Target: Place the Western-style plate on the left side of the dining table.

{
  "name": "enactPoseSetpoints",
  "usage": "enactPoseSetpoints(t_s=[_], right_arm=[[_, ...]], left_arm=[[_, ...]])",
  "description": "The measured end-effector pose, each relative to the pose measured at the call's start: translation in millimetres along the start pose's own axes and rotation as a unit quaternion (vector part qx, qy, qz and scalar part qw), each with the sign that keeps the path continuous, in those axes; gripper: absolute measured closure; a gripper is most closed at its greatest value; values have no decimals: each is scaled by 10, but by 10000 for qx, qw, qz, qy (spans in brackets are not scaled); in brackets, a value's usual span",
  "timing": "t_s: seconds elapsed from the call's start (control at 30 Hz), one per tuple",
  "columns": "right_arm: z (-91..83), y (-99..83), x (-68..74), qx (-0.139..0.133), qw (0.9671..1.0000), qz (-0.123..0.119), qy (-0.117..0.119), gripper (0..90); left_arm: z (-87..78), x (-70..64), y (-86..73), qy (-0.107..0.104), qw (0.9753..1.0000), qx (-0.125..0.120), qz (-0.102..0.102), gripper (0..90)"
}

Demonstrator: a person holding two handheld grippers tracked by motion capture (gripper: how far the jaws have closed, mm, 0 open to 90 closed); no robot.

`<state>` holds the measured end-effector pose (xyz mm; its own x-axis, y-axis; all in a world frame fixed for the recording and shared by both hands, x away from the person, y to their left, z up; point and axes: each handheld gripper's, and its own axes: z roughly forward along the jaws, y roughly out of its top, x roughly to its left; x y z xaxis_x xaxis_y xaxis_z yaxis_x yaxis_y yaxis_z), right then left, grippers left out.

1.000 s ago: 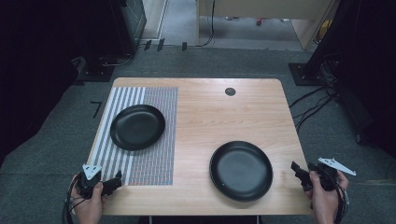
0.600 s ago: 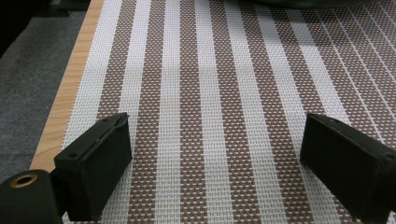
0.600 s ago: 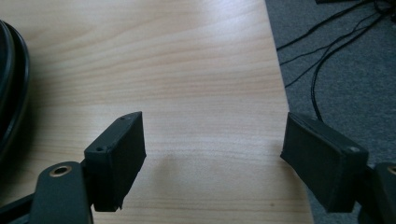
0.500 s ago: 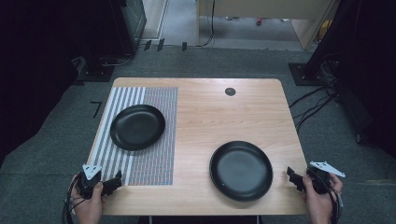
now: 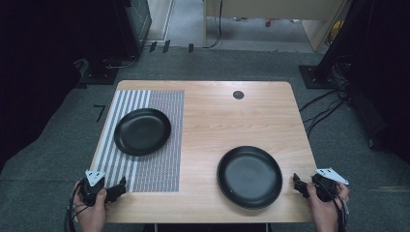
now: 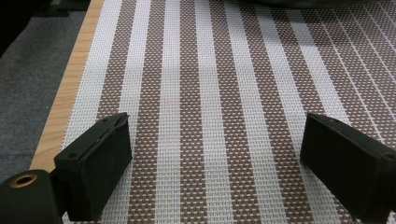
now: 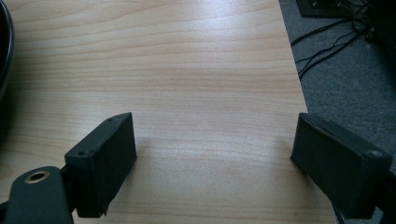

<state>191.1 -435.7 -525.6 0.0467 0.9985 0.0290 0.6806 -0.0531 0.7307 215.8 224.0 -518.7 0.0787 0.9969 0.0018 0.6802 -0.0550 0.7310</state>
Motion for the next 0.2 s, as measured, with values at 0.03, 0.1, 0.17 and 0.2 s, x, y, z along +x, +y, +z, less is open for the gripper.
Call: enactPoseSetpoints(t_s=[0.03,0.1,0.17,0.2], right_arm=[[0,0,0,-1,10000,1,0,128],[0,0,0,0,10000,2,0,128],[0,0,0,-2,10000,2,0,128],[0,0,0,-1,10000,3,0,128]], left_arm=[[0,0,0,0,10000,0,1,85],[0,0,0,0,10000,-1,-1,85],[1,1,0,-1,10000,-4,-7,85],[1,1,1,-3,10000,-1,-8,84]])
